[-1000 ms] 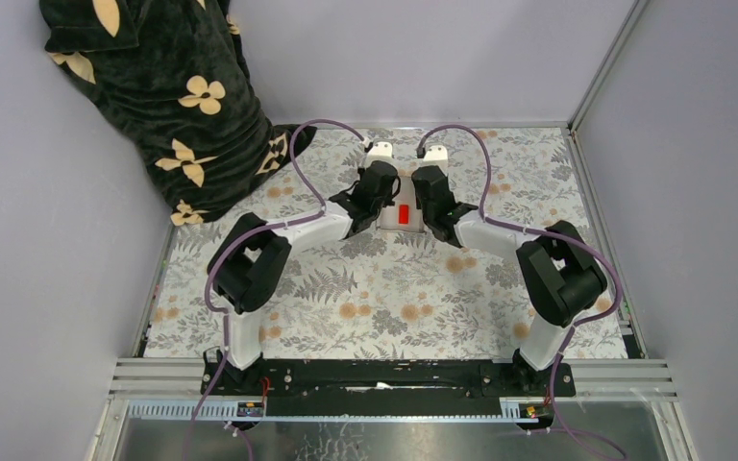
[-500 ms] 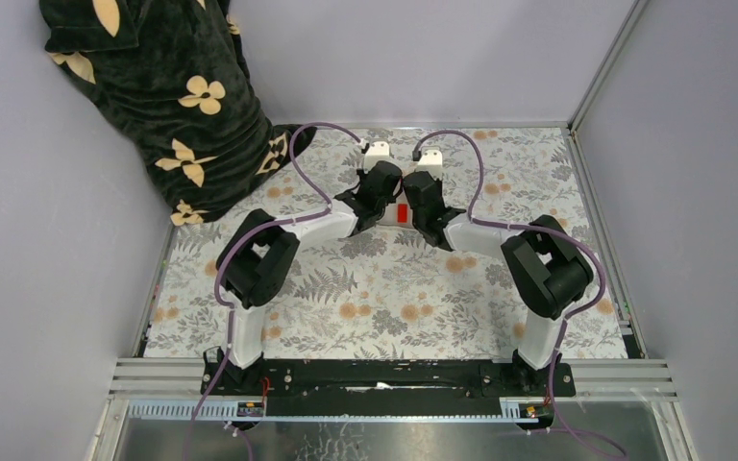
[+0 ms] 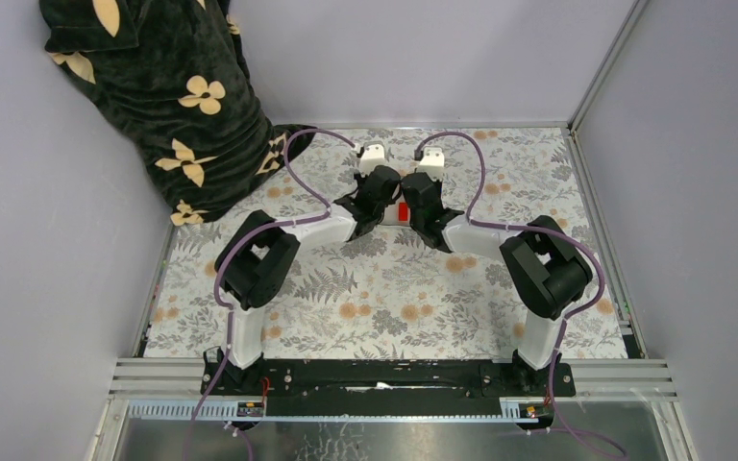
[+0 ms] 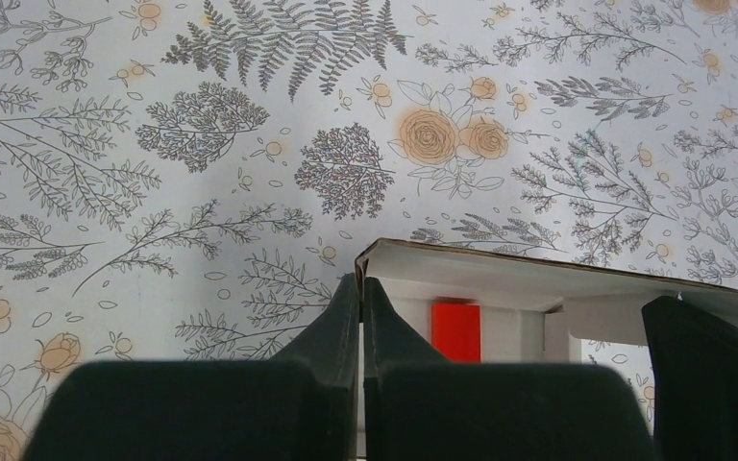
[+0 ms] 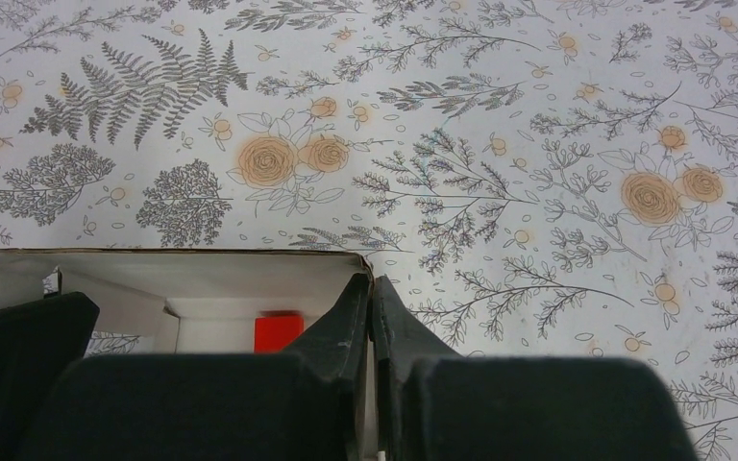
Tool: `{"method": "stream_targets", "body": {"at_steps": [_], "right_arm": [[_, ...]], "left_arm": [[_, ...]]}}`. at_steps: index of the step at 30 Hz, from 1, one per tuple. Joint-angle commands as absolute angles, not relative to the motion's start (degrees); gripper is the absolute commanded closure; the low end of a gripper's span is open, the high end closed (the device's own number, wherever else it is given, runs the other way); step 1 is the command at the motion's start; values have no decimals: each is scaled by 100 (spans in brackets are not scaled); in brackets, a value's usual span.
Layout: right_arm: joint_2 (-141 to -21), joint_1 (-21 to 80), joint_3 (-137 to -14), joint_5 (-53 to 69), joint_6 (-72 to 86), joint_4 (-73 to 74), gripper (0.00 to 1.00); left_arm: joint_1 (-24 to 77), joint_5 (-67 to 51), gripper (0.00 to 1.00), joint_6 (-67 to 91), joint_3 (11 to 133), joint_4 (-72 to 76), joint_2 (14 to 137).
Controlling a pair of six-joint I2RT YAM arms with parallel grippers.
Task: Fold the paper box
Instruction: Close the paper box at the center of the board.
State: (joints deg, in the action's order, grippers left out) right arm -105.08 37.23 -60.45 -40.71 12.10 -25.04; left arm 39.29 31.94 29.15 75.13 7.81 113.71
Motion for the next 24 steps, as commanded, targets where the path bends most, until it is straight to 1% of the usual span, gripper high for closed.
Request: {"method": "stream_targets", "body": {"at_steps": [1,24], "right_arm": [[-10409,3876,-6019,-4409,1504,-2861,100],[-10401,3894,-5363,-4489,1989,-3000,100]], "left_arm": [[4118,3389,100,3101,7352,880,11271],[4555,3986,100,3303,6910,1124,11271]]}}
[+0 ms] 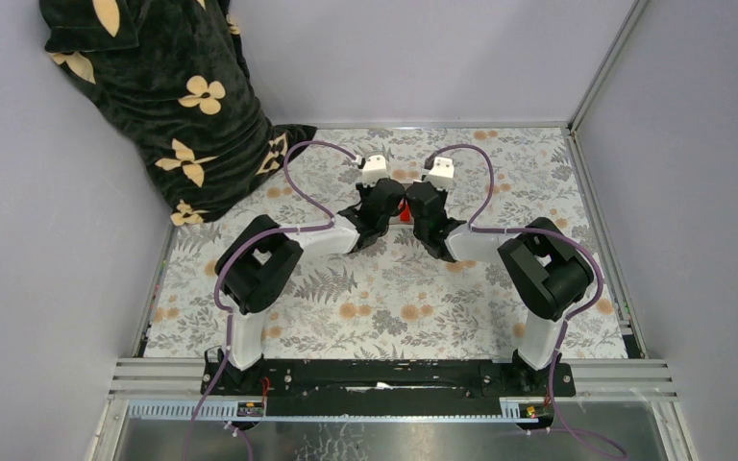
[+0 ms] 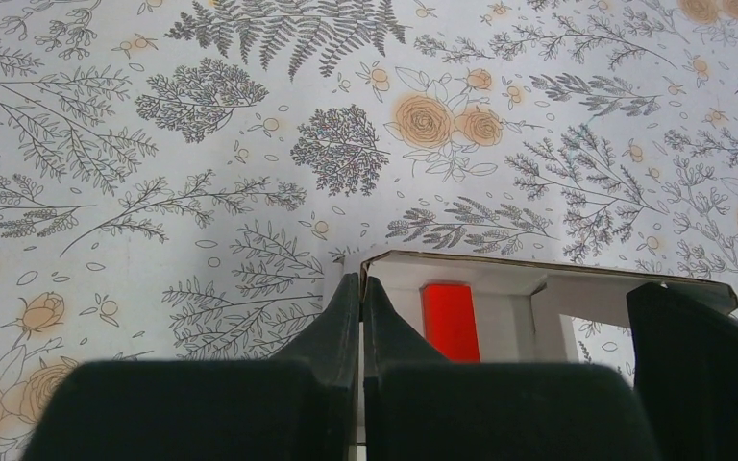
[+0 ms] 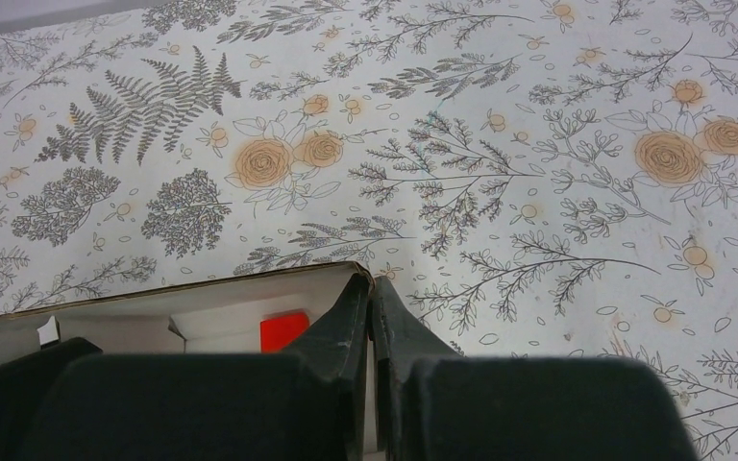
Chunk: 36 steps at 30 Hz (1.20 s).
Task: Fold the paper box
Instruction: Close the paper box at the center of the board.
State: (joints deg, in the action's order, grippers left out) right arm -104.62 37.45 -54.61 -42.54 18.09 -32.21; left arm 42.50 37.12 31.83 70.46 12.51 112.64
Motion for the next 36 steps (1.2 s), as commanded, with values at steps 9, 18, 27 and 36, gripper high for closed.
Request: {"method": "stream_targets", "body": {"at_steps": [9,18,27,36], "right_arm": [[-10403,3919,-5184,-4489,2120,-3004,100],[-10285,3959,-4922,-4498,2239,-3021,100],[-10196,3964,-4807,-4479,2291,-3024,100],[-10213,3964,-4843,-4423,2324,-3006,100]], "left_arm": [[4711,4277,100,3337,6706,1320,11290],[4956,4524,100,3367,6507,1488,11263],[5046,4605,100,3376,6566,1477,11398],[5077,4642,100,3357,6602,1493,11497]]}}
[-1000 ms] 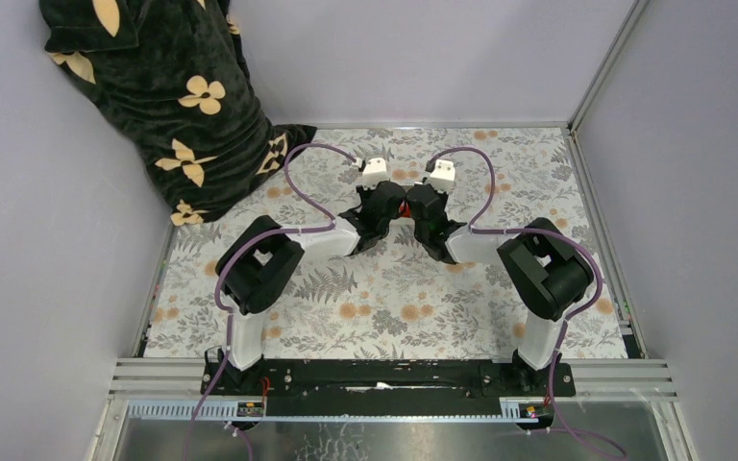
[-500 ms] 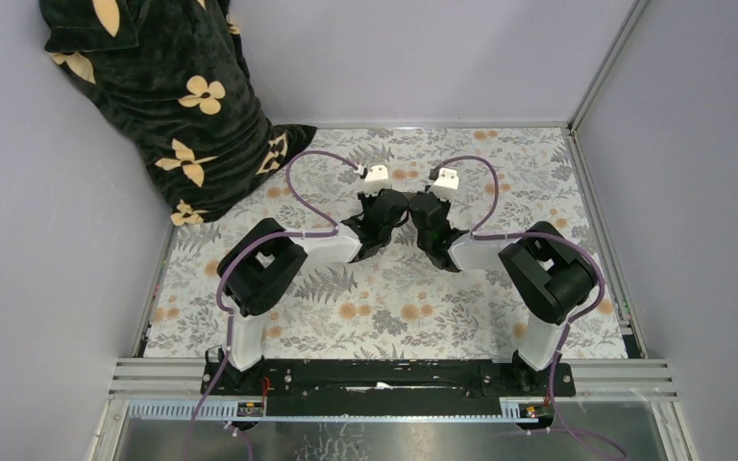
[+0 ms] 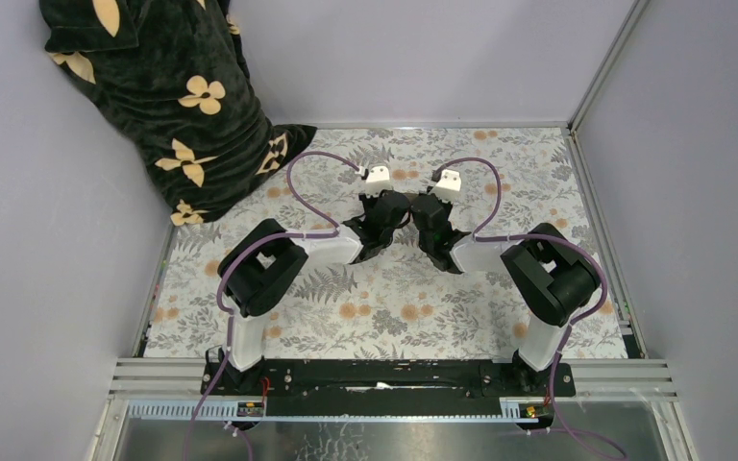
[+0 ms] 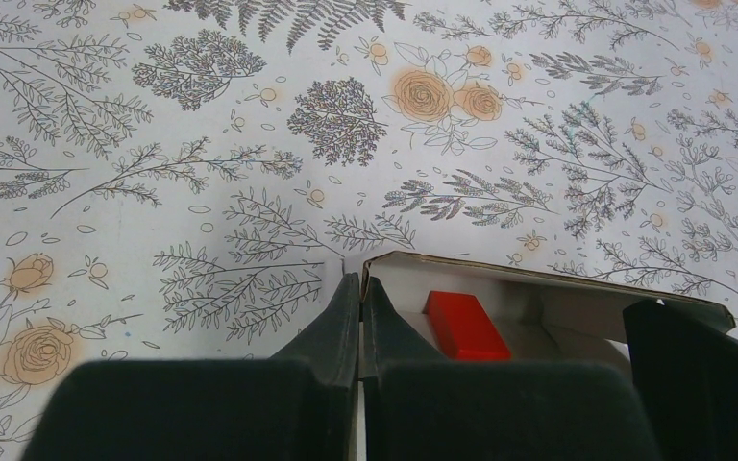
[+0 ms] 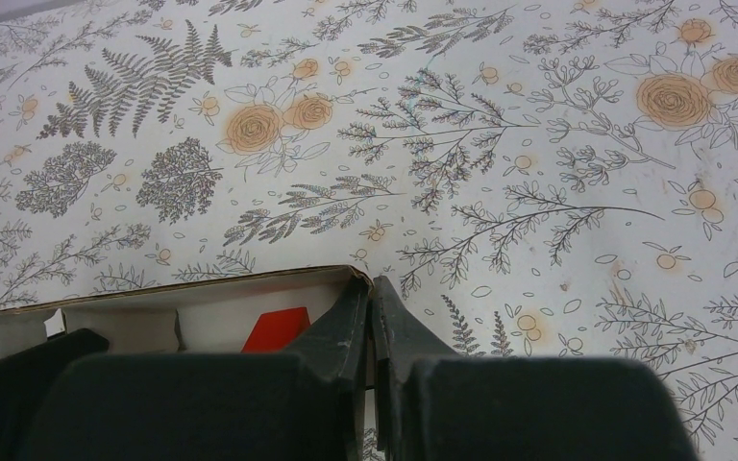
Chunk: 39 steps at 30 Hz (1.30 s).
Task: Fold the paper box
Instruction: Close the paper box at the center of the board.
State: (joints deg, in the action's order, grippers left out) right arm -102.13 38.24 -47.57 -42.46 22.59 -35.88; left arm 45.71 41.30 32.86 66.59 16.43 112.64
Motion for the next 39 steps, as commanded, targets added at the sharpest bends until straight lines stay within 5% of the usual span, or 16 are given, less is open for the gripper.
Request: {"method": "stream_targets", "body": {"at_steps": [1,13,23,39], "right_arm": [[-10213,3964,-4835,-4421,2325,-3006,100],[-10190,3964,-4876,-4438,2331,-2964,100],[-10126,3968,-4874,-4428,2358,-2962,72],[-9710,3965,-4641,-4299,2263,-3176,50]], "left_arm": [[5084,4641,100,3350,6608,1501,11515],[5098,4638,100,3295,6722,1451,11662],[5105,4636,100,3252,6767,1439,11678],[5094,4640,100,3193,6814,1433,11705]]}}
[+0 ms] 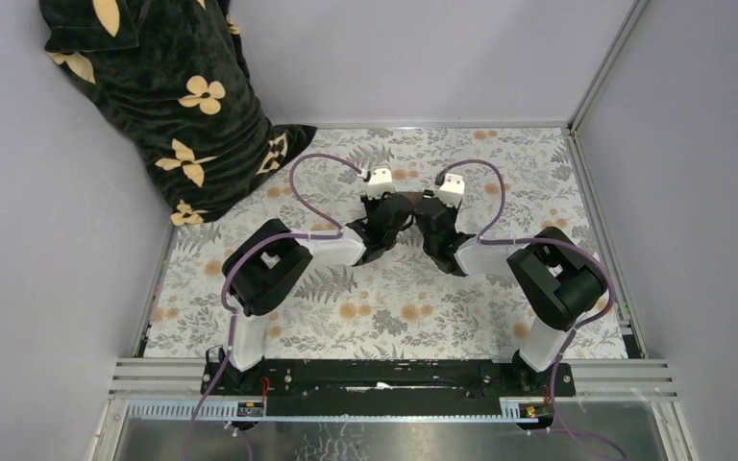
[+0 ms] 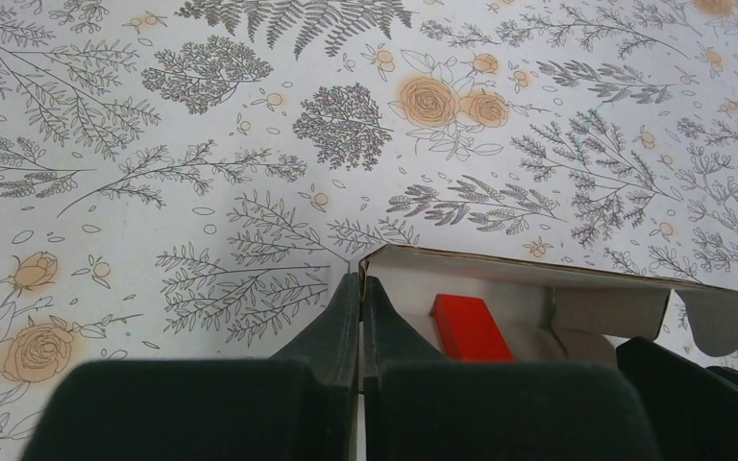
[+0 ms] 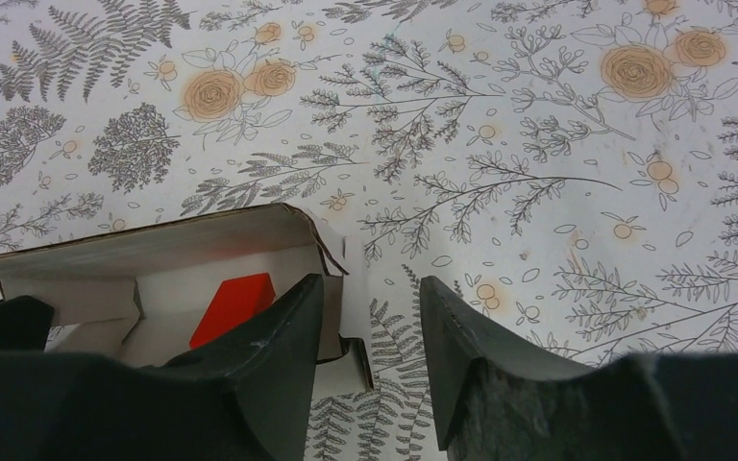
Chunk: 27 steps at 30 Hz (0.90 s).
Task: Fold the paper box
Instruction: Close the paper box at the center of the board.
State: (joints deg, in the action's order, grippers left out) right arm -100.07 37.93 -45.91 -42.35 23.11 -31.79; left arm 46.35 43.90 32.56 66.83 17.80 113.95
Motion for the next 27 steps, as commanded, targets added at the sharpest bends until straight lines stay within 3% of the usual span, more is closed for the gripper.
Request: {"method": "stream_targets", "body": {"at_steps": [1,7,27], "right_arm": [[-9666,3964,-4610,-4271,2242,-3228,48],[-9319,3968,-4283,-4007,2100,-3596,34],[-8367,3968,-3731,-4025,2135,-3732,39]], "left_arm": [[5091,4640,100,3183,6827,1414,11714],[5090,4645,100,3112,6887,1397,11727],[5144,4716,100,3129,6836,1415,11801]]}}
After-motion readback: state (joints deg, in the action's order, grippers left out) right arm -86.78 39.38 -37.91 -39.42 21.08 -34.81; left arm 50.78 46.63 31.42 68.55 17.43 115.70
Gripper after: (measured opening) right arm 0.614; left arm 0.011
